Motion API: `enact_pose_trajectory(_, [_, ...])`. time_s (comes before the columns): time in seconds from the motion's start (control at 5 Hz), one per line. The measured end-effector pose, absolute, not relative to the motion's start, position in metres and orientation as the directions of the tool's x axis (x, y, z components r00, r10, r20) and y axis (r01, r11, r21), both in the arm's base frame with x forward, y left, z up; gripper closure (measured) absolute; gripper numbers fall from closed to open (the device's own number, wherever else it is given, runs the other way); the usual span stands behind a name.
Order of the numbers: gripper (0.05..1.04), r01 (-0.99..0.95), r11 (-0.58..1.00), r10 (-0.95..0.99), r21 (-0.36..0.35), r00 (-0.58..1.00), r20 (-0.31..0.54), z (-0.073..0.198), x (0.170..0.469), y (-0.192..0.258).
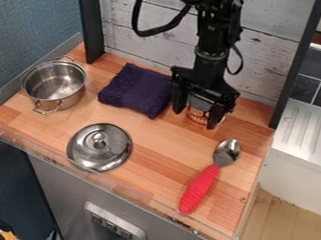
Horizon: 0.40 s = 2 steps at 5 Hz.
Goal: Put the can above the upper left side of the red spoon
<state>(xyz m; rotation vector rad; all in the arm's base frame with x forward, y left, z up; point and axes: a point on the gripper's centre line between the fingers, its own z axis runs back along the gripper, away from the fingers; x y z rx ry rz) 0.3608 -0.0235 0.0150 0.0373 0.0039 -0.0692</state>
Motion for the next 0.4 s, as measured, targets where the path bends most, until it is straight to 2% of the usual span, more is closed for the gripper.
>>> enact_pose_trajectory(0.2, [0.083, 0.079, 0.996, -0.081, 0.036, 0.996, 0.039, 0.038, 0.352, -0.023])
enact_pose_trajectory(0.4, [0.083, 0.093, 0.994, -0.096, 0.062, 0.994, 0.045, 0.05, 0.337, -0.018])
